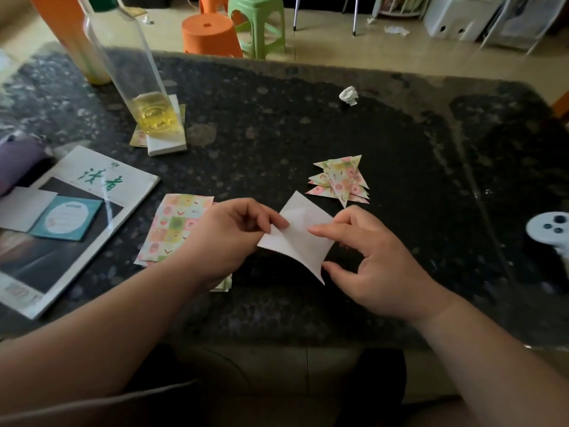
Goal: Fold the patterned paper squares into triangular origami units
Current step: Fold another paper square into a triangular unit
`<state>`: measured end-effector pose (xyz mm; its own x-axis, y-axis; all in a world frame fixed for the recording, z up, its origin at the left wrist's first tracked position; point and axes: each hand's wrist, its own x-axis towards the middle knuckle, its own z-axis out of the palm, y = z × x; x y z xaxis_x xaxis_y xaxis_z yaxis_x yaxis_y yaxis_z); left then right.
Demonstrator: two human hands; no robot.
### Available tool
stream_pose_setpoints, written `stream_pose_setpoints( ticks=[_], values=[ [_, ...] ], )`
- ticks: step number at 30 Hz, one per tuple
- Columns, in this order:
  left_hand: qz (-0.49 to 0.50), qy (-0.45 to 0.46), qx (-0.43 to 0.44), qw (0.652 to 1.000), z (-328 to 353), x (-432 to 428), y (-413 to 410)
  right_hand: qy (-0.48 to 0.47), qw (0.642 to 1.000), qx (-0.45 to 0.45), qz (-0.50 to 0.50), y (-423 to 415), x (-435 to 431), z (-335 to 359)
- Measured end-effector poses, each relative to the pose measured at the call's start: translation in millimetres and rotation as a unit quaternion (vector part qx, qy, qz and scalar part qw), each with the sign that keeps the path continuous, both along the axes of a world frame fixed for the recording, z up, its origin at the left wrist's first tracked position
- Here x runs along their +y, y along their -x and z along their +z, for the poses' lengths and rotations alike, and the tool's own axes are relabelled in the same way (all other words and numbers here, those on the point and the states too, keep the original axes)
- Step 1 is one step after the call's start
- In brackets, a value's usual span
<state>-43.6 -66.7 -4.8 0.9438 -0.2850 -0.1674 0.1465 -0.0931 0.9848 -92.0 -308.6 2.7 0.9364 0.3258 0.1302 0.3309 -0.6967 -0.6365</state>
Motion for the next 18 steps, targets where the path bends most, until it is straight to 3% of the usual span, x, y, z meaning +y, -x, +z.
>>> stream_pose_setpoints(
  ticks=[4, 7, 9, 10, 13, 15, 18],
  values=[
    [0.029, 0.086, 0.049, 0.995, 1, 1, -5, 0.024, 0.997, -0.058, 0.048, 2, 1, 6],
    [0.023, 0.100, 0.055, 0.993, 1, 0, -5, 0.033, 0.991, -0.121, 0.042, 3, 7, 5],
    [-0.026, 0.019, 0.037, 0.999, 0, 0, -4, 0.048, 0.984, -0.173, 0.024, 3, 12, 2],
    [-0.068, -0.068, 0.013, 0.995, -1, 2, -4, 0.066, 0.979, -0.191, 0.017, 2, 15, -1],
    [-0.174, -0.340, -0.142, 0.913, -2, 6, -5, 0.169, 0.972, -0.161, -0.011, 1, 22, -12],
    [-0.203, -0.405, -0.230, 0.861, -2, 6, 0, 0.218, 0.970, -0.105, -0.004, 2, 28, -22],
    [-0.229, -0.412, -0.278, 0.837, -11, 3, 9, 0.226, 0.972, -0.003, 0.059, 4, 33, -31]
  ],
)
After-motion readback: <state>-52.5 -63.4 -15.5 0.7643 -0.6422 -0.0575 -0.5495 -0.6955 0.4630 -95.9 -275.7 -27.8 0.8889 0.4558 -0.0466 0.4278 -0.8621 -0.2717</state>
